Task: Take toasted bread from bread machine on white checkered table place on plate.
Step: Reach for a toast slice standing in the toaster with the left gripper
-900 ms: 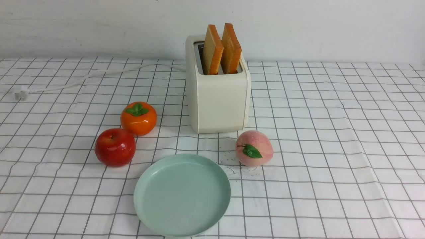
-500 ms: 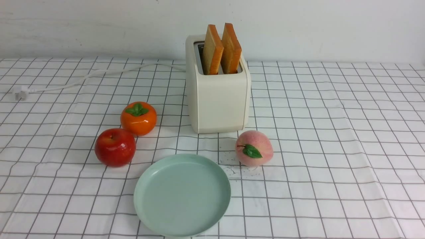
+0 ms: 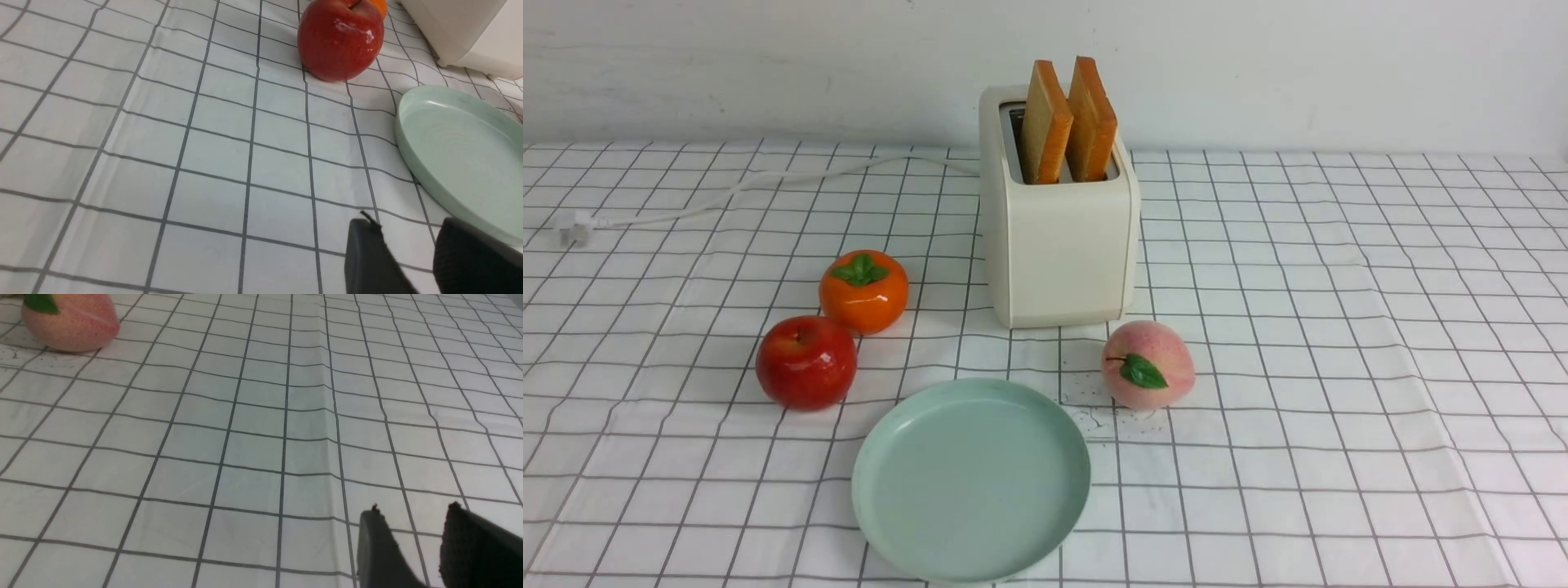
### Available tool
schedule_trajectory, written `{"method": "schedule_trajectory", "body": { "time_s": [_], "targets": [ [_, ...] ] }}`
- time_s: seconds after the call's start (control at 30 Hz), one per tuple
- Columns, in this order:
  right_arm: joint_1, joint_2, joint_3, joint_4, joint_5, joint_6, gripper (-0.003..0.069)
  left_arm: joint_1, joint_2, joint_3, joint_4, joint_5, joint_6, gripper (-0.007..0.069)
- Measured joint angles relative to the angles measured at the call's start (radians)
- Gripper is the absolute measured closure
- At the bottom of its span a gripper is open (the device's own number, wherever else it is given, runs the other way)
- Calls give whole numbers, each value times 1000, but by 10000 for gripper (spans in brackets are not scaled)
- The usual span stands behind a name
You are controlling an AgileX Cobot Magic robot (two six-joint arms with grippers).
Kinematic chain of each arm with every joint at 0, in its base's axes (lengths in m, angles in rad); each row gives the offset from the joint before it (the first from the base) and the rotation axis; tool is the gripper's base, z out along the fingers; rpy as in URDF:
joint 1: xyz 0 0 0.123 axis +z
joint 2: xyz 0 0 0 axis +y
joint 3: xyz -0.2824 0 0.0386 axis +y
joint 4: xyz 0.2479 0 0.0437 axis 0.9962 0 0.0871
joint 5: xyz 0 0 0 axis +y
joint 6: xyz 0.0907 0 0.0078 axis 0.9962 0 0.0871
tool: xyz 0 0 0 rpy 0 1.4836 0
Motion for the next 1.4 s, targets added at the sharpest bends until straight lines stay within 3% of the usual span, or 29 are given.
{"method": "schedule_trajectory", "body": {
  "time_s": [0.3, 0.37, 0.53, 0.67, 0.73, 0.97, 1.1, 1.17, 1.4],
  "targets": [
    [0, 0, 0, 0, 0, 0, 419, 0, 0, 0, -23, -51, -18, 387],
    [0, 0, 0, 0, 0, 0, 419, 0, 0, 0, -78, -103, -57, 387],
    [0, 0, 0, 0, 0, 0, 419, 0, 0, 0, -402, -353, -220, 387],
    [0, 0, 0, 0, 0, 0, 419, 1, 0, -5, -487, -457, -218, 390],
    [0, 0, 0, 0, 0, 0, 419, 1, 3, -32, -498, -416, -213, 407],
    [0, 0, 0, 0, 0, 0, 419, 2, 340, -442, -337, 65, -33, 638],
    [0, 0, 0, 0, 0, 0, 419, 2, 597, -683, -222, 327, 52, 638],
    [0, 0, 0, 0, 0, 0, 419, 2, 708, -765, -185, 383, 68, 638],
    [0, 0, 0, 0, 0, 0, 419, -13, 973, -943, -181, 410, 113, 638]
  ]
}}
